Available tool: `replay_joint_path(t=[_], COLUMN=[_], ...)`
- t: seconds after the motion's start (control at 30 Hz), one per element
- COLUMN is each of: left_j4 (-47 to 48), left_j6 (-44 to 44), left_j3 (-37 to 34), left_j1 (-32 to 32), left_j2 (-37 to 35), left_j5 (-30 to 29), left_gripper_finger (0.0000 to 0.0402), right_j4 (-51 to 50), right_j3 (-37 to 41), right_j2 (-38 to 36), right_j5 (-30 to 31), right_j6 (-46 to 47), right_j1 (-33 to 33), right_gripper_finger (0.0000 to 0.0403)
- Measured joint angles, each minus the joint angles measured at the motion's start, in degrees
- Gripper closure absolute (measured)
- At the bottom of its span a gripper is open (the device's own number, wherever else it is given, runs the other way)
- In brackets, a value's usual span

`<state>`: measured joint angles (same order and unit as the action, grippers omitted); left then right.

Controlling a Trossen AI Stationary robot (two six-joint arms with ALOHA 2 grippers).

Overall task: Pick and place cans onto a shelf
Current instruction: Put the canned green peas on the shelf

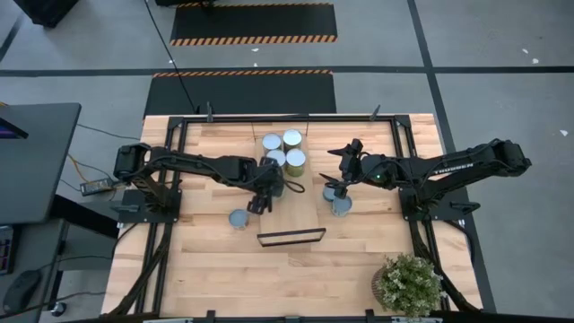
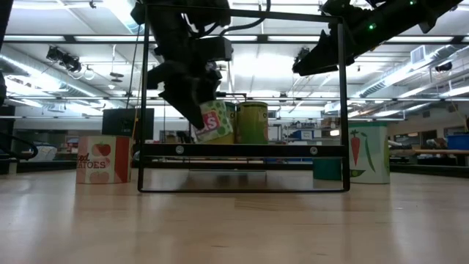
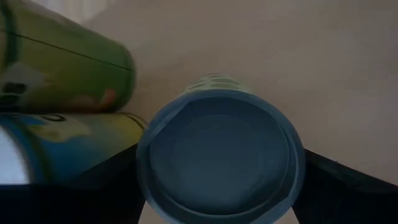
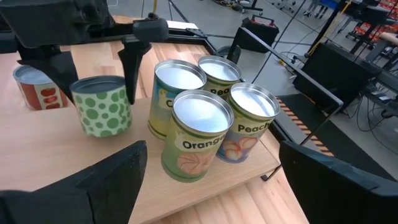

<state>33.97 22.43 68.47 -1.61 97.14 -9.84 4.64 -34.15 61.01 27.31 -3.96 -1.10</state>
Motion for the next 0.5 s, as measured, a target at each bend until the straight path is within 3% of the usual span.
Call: replay_joint_path(t=[0.5], left_j4=[0.32], left_j6=[-6.89], left_j3=[0.0], left_j1=[0.01], left_j2=[-0.02], left_j5=[-0.46], left_gripper_finger=[0.007], right_j4=[-0.02], right_j3=[0.0], right_j2=[0.0], right_j5=[0.0], right_j6=[0.39], right_j1=[0.0], right_gripper_finger=[0.003])
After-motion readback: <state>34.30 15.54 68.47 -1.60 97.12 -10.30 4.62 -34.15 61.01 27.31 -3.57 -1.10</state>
